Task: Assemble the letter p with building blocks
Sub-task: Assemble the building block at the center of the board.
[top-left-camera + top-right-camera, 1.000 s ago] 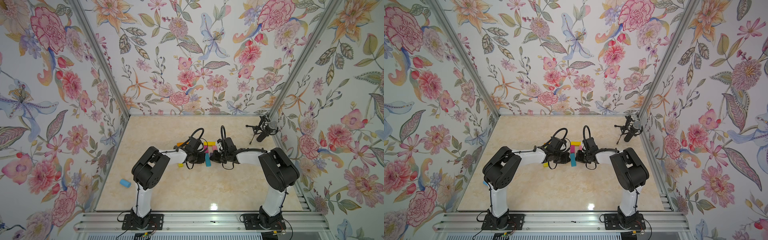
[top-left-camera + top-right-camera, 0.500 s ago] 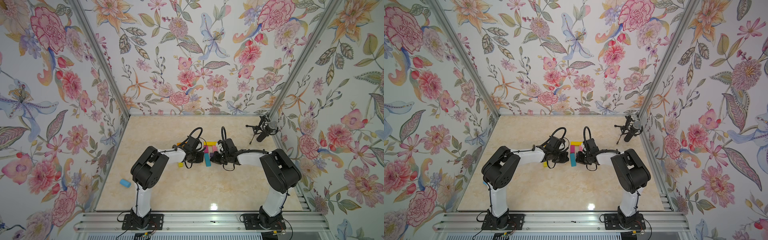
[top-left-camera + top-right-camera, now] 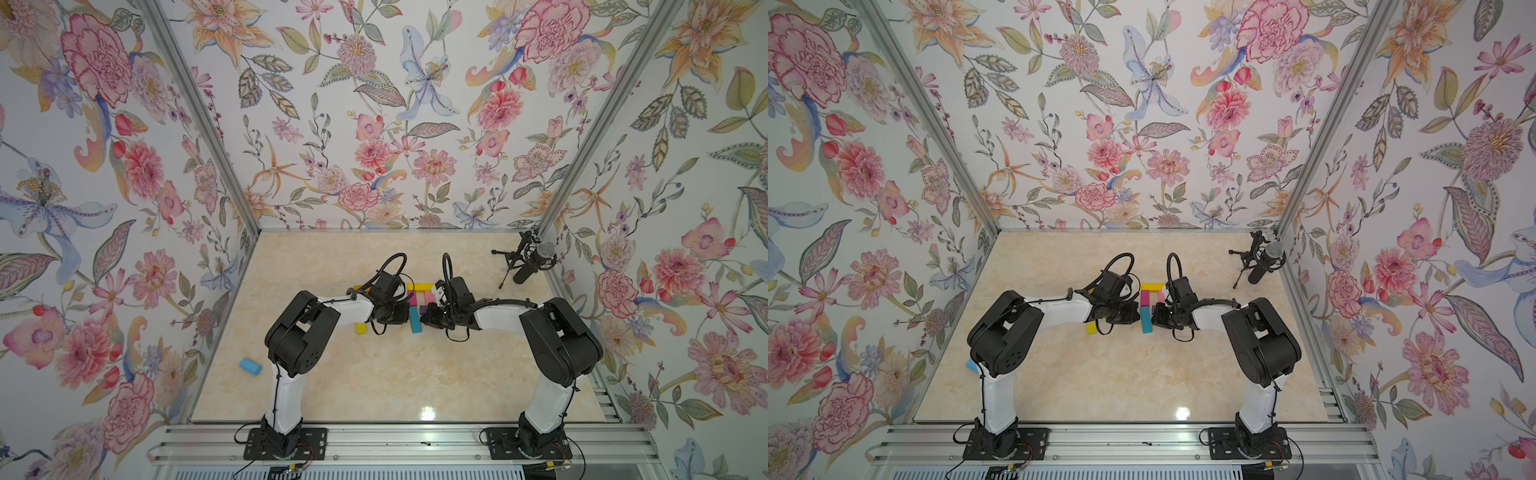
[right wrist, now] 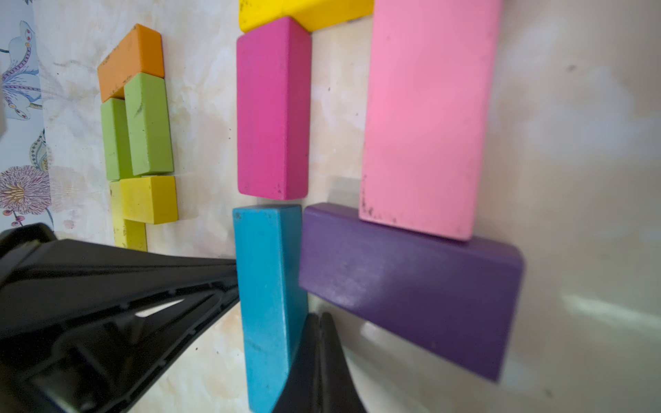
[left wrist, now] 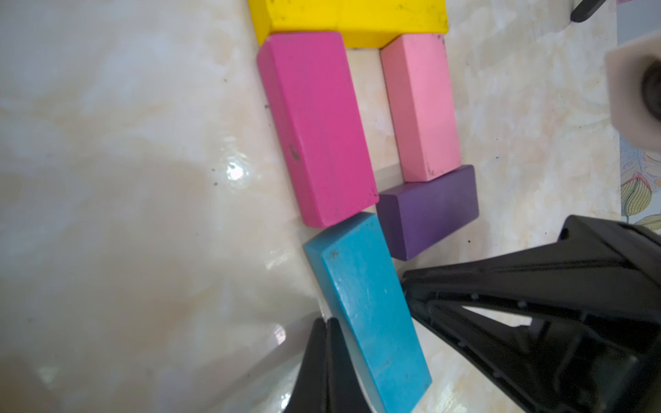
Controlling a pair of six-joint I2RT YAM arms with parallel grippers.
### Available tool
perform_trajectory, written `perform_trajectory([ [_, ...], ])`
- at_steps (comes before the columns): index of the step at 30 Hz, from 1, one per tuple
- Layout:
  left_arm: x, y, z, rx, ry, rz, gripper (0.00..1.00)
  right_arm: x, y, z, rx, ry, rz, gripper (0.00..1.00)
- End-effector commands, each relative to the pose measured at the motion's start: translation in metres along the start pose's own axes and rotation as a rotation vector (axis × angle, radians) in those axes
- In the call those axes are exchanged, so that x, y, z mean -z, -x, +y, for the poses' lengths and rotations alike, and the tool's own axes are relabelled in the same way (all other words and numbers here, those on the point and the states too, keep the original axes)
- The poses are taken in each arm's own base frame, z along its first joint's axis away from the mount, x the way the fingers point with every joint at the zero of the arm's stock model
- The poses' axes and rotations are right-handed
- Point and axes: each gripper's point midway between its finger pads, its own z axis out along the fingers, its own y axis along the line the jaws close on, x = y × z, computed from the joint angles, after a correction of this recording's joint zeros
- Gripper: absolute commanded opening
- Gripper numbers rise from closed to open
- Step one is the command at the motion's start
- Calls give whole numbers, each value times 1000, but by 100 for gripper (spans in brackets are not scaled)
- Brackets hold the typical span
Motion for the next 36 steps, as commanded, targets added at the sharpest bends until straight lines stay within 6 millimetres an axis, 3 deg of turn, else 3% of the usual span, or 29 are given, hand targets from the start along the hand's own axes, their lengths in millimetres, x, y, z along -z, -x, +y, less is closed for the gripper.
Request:
perform_trajectory([
  [1, -7, -3, 5, 14, 9, 24, 0, -4, -7, -10, -5, -43, 34, 0],
  [11, -8, 1, 4, 12, 12, 21, 0, -7, -6, -9, -4, -40, 41, 0],
  [19, 4, -5, 12, 13, 58, 15, 0, 0, -6, -10, -6, -44, 33, 0],
  [26, 23, -4, 22, 2, 136, -17, 0, 32, 4, -18, 1, -83, -25, 0],
  [29, 27, 2, 17, -5, 124, -32, 0, 45, 11, -28, -6, -108, -45, 0],
  [36, 27, 8, 5, -13, 74, -42, 0, 55, 19, -55, -38, -149, -57, 0],
])
